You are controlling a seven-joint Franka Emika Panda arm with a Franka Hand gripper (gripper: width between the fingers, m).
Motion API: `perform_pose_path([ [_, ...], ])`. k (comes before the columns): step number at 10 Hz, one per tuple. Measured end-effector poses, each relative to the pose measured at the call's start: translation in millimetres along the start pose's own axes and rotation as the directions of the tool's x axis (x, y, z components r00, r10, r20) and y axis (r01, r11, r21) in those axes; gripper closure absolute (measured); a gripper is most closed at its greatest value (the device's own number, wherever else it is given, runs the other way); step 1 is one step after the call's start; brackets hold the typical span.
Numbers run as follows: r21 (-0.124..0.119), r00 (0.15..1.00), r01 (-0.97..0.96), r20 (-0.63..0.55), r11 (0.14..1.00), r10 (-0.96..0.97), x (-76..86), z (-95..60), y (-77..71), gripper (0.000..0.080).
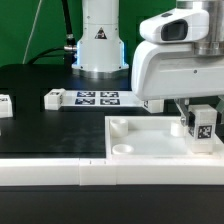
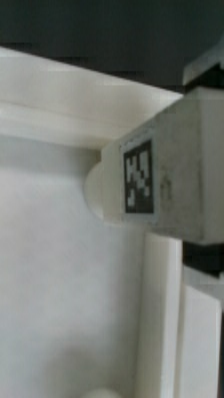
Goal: Assemble one leg
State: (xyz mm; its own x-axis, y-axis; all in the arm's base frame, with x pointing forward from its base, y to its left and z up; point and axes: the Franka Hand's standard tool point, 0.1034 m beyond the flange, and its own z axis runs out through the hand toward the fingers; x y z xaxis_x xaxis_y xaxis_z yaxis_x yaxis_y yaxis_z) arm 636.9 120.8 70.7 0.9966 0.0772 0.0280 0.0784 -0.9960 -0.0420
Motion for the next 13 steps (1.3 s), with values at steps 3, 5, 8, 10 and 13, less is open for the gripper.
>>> perform_pose_path([
  [3, 0.013, 0.946, -0.325, 0.004, 0.946, 0.325, 0.1, 0.3, 1.4, 0.0511],
  [5, 0.027, 0.841, -0.540, 0.009, 0.841, 0.540, 0.4, 0.9, 3.3, 0.0511],
  [8, 0.021, 0.623, -0.782, 0.014, 0.623, 0.782, 0.2, 1.0, 4.0, 0.0509],
  [10, 0.021, 0.401, -0.916, 0.022, 0.401, 0.916, -0.4, 1.1, 4.8, 0.0509],
  [13, 0.015, 0.097, -0.995, 0.028, 0.096, 0.995, -1.4, 1.5, 3.9, 0.0509],
])
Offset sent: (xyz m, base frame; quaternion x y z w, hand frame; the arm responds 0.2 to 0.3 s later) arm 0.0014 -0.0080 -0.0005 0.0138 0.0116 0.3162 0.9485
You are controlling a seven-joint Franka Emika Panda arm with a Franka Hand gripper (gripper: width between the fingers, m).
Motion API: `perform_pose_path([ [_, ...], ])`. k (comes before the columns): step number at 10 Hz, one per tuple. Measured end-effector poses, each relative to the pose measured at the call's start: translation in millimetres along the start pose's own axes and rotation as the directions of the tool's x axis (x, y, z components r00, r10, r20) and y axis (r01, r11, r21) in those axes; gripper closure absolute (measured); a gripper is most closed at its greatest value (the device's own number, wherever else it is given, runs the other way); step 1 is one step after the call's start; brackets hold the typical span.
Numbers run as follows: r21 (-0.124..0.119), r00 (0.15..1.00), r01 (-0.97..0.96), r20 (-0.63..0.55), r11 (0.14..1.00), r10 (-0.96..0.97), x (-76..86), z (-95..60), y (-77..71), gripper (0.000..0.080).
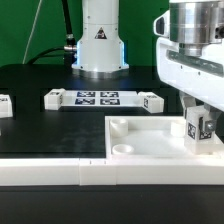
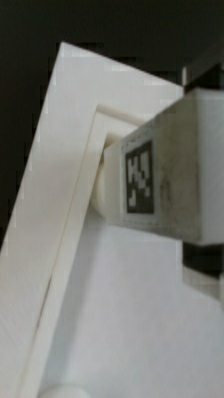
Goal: Assemble one leg
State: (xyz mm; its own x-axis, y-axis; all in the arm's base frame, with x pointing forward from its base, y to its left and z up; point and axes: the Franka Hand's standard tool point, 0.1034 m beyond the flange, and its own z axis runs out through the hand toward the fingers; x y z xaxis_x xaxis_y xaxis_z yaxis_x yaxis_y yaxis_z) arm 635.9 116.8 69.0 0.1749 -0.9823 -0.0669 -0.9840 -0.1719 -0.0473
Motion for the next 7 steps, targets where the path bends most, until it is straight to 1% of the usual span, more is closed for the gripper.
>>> perform_pose_path([
  [1, 0.000, 0.993, -0.121, 0.014, 0.993, 0.121, -0.6, 0.1, 0.1, 0.0509],
  [3, -0.004, 0.969, -0.245, 0.028, 0.969, 0.245, -0.3, 0.1, 0.2, 0.0509],
  [4, -0.007, 0.939, -0.342, 0.036, 0.940, 0.342, -1.8, 0.3, -0.1, 0.0509],
  [5, -0.009, 0.924, -0.381, 0.039, 0.924, 0.381, -2.9, 0.6, 0.0, 0.0403],
  [6, -0.009, 0.926, -0.376, 0.042, 0.927, 0.376, -3.8, 0.7, -0.1, 0.0403],
  [7, -0.007, 0.944, -0.327, 0.043, 0.945, 0.327, -3.9, 0.7, -0.1, 0.0264],
])
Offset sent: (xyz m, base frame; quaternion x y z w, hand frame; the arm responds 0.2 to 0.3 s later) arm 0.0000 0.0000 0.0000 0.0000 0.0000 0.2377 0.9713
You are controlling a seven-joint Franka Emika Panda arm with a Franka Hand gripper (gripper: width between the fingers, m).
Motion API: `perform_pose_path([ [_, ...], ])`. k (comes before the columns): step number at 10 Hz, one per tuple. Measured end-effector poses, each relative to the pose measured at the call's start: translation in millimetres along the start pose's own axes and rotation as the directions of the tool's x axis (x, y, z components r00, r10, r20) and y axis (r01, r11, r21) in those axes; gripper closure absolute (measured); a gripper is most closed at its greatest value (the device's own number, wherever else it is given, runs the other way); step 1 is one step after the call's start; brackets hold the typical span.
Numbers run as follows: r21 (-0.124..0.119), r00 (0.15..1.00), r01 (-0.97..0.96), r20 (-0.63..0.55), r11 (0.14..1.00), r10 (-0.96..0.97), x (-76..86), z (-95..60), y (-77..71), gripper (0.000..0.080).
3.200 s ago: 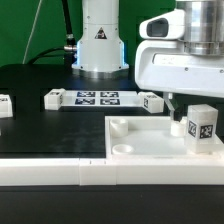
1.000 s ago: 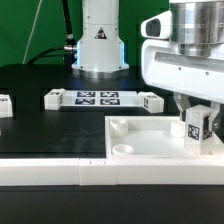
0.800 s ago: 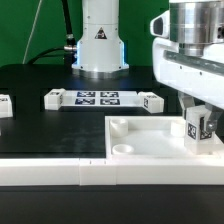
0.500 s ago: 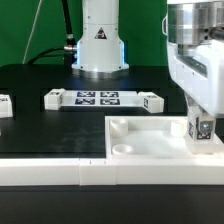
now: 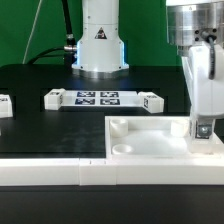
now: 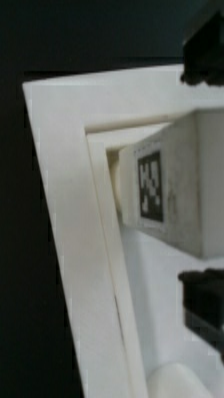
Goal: Assemble one leg
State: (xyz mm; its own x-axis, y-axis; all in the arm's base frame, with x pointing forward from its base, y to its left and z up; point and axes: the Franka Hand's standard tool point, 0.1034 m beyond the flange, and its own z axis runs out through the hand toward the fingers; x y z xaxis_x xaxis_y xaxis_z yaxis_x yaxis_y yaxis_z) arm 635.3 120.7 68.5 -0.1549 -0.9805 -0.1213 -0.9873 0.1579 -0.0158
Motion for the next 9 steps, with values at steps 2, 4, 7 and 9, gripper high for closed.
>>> perform_pose_path([
  [2, -0.004, 0.995, 0.104, 0.003, 0.995, -0.104, -3.1, -0.6, 0.2, 0.0186],
  [4, -0.002, 0.936, 0.353, 0.005, 0.936, -0.353, -5.8, -0.3, 0.8, 0.0152],
  [7, -0.010, 0.765, 0.644, -0.003, 0.765, -0.644, -11.0, 0.7, 3.5, 0.0150],
  [9, -0.042, 0.556, 0.830, -0.016, 0.556, -0.831, -7.7, 0.8, 1.9, 0.0150],
])
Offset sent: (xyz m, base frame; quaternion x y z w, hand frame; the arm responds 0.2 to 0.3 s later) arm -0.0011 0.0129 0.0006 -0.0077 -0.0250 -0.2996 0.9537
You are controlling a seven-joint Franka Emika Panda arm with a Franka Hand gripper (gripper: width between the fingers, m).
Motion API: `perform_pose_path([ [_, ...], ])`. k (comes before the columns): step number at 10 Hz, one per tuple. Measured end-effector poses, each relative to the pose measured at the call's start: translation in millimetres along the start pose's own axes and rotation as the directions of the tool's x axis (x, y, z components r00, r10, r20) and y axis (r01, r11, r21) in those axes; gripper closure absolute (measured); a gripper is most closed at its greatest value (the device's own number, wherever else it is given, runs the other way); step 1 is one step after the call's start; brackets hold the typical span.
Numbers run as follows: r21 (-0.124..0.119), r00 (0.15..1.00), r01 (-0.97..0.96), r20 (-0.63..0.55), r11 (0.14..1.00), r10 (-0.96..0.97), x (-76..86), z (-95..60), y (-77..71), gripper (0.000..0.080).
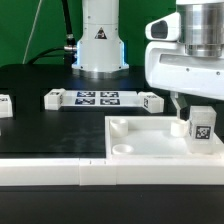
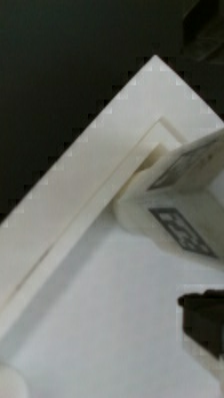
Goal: Assemble one leg
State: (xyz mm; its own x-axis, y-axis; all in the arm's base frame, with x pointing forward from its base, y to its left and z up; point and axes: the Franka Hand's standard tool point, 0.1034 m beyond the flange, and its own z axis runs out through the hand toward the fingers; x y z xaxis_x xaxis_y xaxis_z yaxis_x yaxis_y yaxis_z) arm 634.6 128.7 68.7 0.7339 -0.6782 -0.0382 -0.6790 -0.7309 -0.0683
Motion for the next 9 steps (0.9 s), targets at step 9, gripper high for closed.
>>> perform_pose_path([
  [9, -0.063, 0.806, 0.590, -0.013, 0.805, -0.592, 7.7, -0.5, 5.6, 0.0409],
])
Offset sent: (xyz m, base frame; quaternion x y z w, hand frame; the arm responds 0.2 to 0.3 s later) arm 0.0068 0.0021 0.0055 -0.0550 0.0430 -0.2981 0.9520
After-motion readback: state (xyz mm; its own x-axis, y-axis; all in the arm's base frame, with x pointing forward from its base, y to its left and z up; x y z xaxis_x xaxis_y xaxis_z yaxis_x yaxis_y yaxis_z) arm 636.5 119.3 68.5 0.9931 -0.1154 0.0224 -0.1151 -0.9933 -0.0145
